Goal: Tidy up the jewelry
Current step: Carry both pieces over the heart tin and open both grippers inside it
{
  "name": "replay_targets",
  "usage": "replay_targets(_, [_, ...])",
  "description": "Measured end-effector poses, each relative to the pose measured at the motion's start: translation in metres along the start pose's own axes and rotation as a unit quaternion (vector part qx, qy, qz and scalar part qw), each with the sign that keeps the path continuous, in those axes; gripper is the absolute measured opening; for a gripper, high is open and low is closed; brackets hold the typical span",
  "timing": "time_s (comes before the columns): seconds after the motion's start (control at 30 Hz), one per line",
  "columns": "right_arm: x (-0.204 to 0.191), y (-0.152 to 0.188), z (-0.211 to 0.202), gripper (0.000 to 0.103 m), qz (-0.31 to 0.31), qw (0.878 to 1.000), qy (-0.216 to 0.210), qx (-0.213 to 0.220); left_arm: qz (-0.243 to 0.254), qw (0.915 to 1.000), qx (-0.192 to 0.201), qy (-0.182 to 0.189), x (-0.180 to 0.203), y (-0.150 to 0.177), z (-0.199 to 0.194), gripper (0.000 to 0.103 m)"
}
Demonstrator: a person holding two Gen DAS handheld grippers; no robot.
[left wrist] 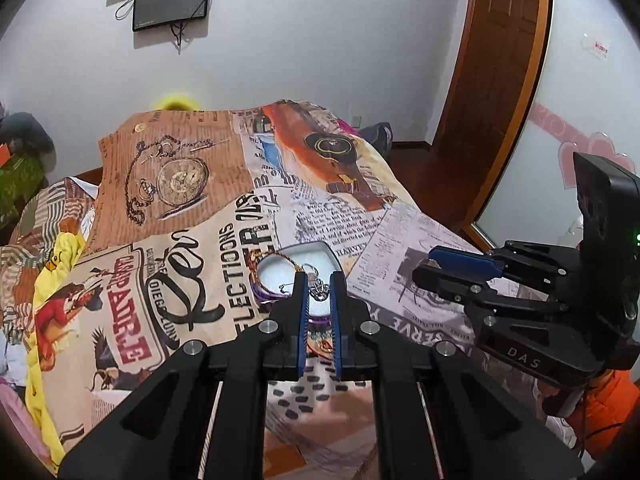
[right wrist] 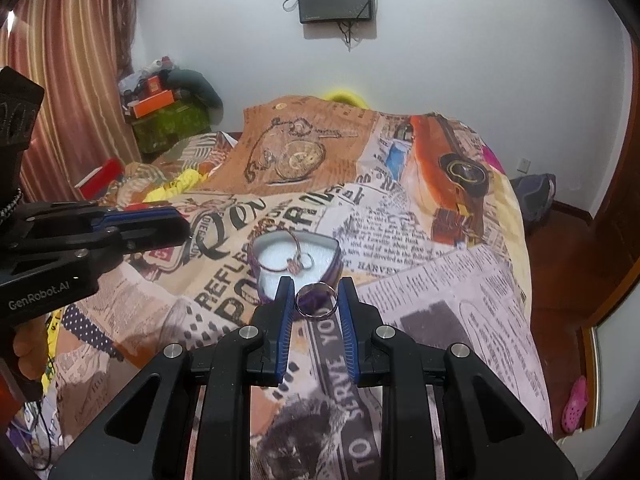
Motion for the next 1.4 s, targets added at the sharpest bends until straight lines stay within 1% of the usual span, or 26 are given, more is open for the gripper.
replay_targets(0.37, [-0.004,-0.021,0.017,0.020,0.005,1.000,-0.013,0.010,-0.007,0.9998,0.014,-0.012,-0.020,-0.019,0.018,0.008])
replay_targets(0.7, [-0.003,-0.021,0.043,0.020,0.005,1.000,-0.016,-0.006,-0.008,0.9999,0.008,-0.002,-0.029,-0.023,0.049,0.008])
replay_targets(0.87, [-0.003,-0.016,0.056,0.020,0.006,1.000,-0.017,-0.020,-0.012,0.9999,-0.003,0.006,-0.031,-0.019,0.066,0.008])
replay_targets(1.03, [0.000,-0.011,0.069,0.020,0.014,0.999,-0.018,-0.032,-0.018,0.9995,-0.025,0.012,-0.036,-0.008,0.087,0.008])
replay_targets(1.17, [0.002,-0.007,0.077,0.020,0.023,0.998,-0.026,-0.044,-0.032,0.9982,-0.042,0.026,-0.040,0.003,0.101,0.008])
replay_targets(1.4, [-0.007,0.003,0.084,0.020,0.002,0.998,-0.033,-0.061,-0.035,0.9968,-0.062,0.035,-0.040,0.015,0.115,0.008])
Point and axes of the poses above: each gripper's, at about its wrist camera, not at the fingertips, and z roughly the way its jaws point, x to its right, y to its underside, the point moved 10 cm from there along z, roughly the way its jaws point, and after that the axes turned 11 degrees about z, right-handed, at the moved point
